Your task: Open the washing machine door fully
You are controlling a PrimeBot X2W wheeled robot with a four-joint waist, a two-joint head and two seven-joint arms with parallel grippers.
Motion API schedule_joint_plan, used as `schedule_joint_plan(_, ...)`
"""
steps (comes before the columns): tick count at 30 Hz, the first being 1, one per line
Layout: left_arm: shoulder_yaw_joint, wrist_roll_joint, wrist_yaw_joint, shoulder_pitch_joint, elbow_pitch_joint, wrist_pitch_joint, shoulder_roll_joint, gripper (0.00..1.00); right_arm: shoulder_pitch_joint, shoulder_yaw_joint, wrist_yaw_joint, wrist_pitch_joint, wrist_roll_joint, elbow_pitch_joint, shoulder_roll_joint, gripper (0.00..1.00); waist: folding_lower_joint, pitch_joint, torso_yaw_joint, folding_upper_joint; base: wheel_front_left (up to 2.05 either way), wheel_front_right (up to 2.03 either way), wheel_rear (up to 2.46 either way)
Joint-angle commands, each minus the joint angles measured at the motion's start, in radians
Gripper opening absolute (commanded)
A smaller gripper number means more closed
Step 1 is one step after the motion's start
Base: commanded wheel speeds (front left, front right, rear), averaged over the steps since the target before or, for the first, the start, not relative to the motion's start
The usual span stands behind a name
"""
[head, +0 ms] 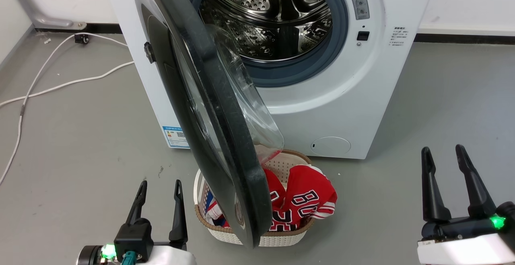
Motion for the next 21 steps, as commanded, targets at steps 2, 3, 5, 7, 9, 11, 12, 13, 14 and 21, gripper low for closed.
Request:
schedule_joint_plan(2, 0.0, -0.004, 0.003, 0.003, 0.001, -0.003, -0.001, 1.0, 0.021, -0.015, 0.0, -0.002, -0.049, -0.011, 0.019, 1.0, 0.0, 0.001, 0.0, -0.0001, 0.0, 0.0, 0.0)
schedule_joint_plan(3, -0.001, -0.004, 0.004, 0.003, 0.001, -0.003, -0.001, 1.0, 0.025, -0.027, 0.0, -0.002, -0.071, -0.011, 0.022, 1.0, 0.0, 0.002, 0.001, -0.0001, 0.0, 0.0, 0.0)
schedule_joint_plan(5, -0.002, -0.003, 0.004, 0.003, 0.002, -0.003, -0.001, 1.0, 0.038, -0.034, 0.0, -0.002, -0.133, -0.008, 0.03, 1.0, 0.0, 0.001, 0.001, -0.0001, 0.0, 0.0, 0.0)
schedule_joint_plan(7, -0.001, -0.002, 0.004, 0.004, 0.003, -0.003, -0.001, 1.0, 0.054, -0.037, 0.0, -0.002, -0.162, 0.007, 0.035, 1.0, 0.0, -0.001, 0.001, -0.0001, 0.0, 0.0, 0.0)
schedule_joint_plan(9, -0.001, -0.001, 0.001, 0.005, 0.005, -0.003, -0.001, 1.0, 0.062, -0.055, 0.0, -0.002, -0.168, 0.013, 0.035, 1.0, 0.0, -0.003, 0.001, -0.0001, 0.0, 0.0, 0.0)
schedule_joint_plan(11, 0.0, 0.0, 0.0, 0.006, 0.005, -0.003, -0.001, 1.0, 0.077, -0.058, 0.0, -0.002, -0.163, 0.019, 0.037, 1.0, 0.0, -0.004, 0.002, -0.0001, 0.0, 0.0, 0.0)
schedule_joint_plan(12, 0.0, 0.0, -0.001, 0.006, 0.005, -0.003, -0.001, 1.0, 0.084, -0.06, 0.0, -0.002, -0.154, 0.024, 0.037, 1.0, 0.0, -0.005, 0.002, -0.0001, 0.0, 0.0, 0.0)
schedule_joint_plan(13, 0.001, 0.0, 0.0, 0.007, 0.005, -0.003, -0.001, 1.0, 0.091, -0.063, 0.0, -0.002, -0.14, 0.031, 0.037, 1.0, 0.0, -0.006, 0.001, -0.0001, 0.0, 0.0, 0.0)
schedule_joint_plan(14, 0.002, -0.001, 0.0, 0.008, 0.004, -0.003, -0.001, 1.0, 0.093, -0.066, 0.0, -0.002, -0.128, 0.032, 0.037, 1.0, 0.0, -0.007, 0.001, -0.0001, 0.0, 0.0, 0.0)
schedule_joint_plan(21, 0.005, -0.005, 0.007, 0.017, 0.006, -0.003, -0.001, 1.0, 0.11, -0.057, 0.0, -0.002, -0.115, 0.05, 0.037, 1.0, 0.0, -0.012, -0.005, -0.0001, 0.0, 0.0, 0.0)
